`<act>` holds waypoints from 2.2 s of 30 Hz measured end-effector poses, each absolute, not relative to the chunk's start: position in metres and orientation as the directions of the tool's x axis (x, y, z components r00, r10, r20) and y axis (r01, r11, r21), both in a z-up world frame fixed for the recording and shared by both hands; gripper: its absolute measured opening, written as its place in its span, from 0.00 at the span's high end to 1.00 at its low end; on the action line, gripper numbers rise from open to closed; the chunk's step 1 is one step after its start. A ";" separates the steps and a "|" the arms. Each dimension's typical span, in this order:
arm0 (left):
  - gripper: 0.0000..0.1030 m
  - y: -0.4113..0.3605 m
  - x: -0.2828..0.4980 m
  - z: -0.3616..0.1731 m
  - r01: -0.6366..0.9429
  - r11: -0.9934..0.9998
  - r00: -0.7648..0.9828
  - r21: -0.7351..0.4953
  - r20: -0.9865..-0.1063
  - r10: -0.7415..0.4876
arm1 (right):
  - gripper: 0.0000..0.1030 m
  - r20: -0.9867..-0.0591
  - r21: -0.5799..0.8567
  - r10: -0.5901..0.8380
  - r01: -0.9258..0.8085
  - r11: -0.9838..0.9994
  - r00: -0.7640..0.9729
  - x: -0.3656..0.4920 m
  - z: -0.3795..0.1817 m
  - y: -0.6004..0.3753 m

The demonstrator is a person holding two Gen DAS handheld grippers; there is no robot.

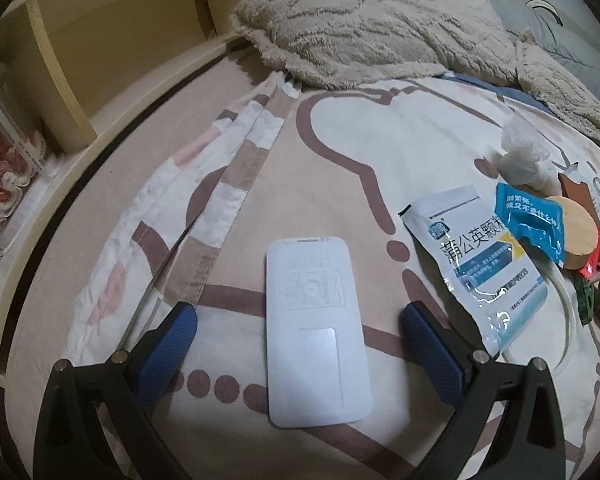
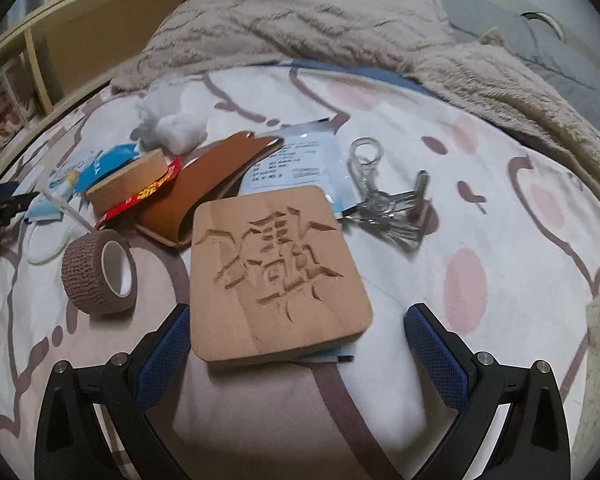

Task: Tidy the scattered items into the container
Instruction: 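Grasp the white phone case with the left gripper while the right grasps the wooden coaster, then lift and carry the phone case and wooden coaster toward the white box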

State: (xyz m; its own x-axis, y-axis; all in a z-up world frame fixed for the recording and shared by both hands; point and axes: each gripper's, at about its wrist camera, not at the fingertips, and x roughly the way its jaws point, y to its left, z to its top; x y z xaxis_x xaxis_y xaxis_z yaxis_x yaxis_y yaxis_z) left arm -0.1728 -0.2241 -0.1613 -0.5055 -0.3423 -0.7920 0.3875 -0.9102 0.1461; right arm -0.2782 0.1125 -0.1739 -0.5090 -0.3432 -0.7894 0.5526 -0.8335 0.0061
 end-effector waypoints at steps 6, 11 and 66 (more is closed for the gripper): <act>0.16 -0.213 -0.170 -0.158 0.354 -0.920 -0.543 0.169 -0.764 -0.349 | 0.11 -0.720 0.103 -0.438 0.542 -0.834 -0.537 -0.277 -0.163 0.132; 0.28 -0.204 -0.176 -0.158 0.333 -0.922 -0.540 0.198 -0.762 -0.359 | 0.32 -0.698 0.126 -0.479 0.567 -0.814 -0.532 -0.277 -0.160 0.129; 0.63 -0.098 -0.105 -0.128 0.147 -0.989 -0.588 -0.006 -0.805 -0.082 | 0.36 -0.743 0.141 -0.392 0.447 -0.883 -0.542 -0.155 -0.148 0.173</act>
State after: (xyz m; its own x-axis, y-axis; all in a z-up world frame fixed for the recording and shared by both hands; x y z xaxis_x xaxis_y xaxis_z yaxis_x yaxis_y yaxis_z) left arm -0.1049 -0.0983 -0.1281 -0.5880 -0.0824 -0.8046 0.1468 -0.9891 -0.0060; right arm -0.1554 0.1730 -0.1477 -0.5420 -0.3924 -0.7431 0.4469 -0.8835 0.1405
